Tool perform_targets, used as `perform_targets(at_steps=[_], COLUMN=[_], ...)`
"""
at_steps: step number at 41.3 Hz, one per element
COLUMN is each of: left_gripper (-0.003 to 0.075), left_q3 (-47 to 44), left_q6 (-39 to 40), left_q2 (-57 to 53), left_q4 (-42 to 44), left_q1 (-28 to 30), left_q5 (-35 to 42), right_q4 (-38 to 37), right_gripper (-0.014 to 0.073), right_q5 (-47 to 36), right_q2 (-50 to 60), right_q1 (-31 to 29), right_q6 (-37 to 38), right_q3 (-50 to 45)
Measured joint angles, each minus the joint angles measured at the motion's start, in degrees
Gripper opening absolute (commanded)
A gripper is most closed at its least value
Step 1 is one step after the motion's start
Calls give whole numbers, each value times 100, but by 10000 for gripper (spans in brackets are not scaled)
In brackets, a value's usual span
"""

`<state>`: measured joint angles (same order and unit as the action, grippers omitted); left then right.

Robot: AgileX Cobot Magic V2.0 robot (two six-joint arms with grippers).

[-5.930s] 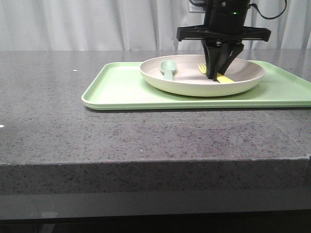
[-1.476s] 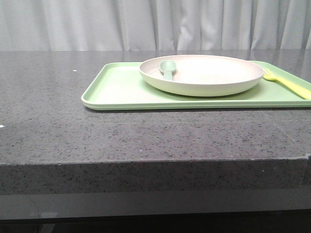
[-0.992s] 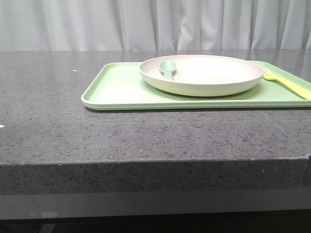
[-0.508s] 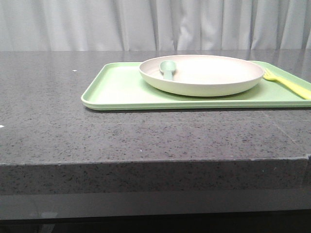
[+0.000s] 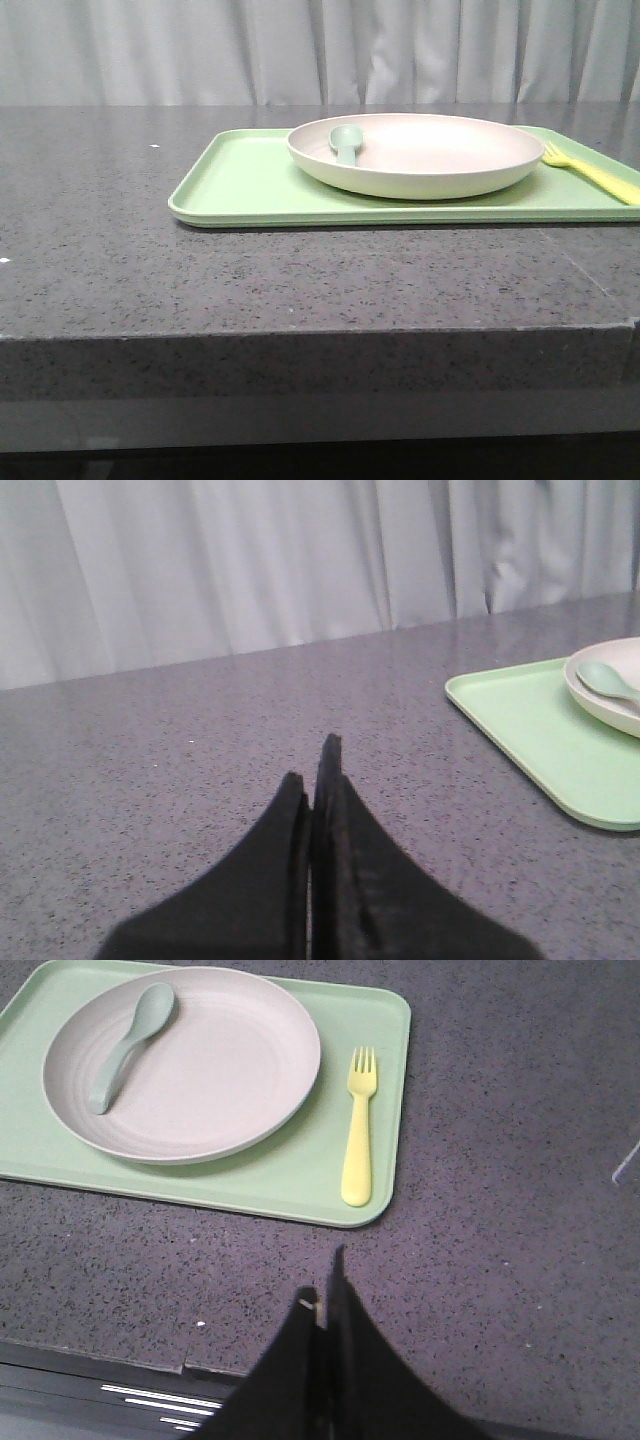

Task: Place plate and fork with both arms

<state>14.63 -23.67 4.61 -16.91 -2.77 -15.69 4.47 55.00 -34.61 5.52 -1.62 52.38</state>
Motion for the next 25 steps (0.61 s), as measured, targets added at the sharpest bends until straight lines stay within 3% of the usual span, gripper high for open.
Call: perform_targets(at_steps=[13, 20, 25], left_gripper=[-18, -18, -18], left_q3=[-1055, -1260, -1434], left_q6=[87, 1578, 2070], left_q2=[-492, -492, -492], left_q4=[-140, 1111, 1551], left_q1=[50, 50, 50], left_q5=[560, 599, 686], right_q4=[0, 0, 0], right_gripper=[-119, -119, -119], right_q5=[0, 0, 0], right_q2=[0, 0, 0], right_q1=[0, 0, 0], right_q6=[0, 0, 0], right_q3=[0, 0, 0])
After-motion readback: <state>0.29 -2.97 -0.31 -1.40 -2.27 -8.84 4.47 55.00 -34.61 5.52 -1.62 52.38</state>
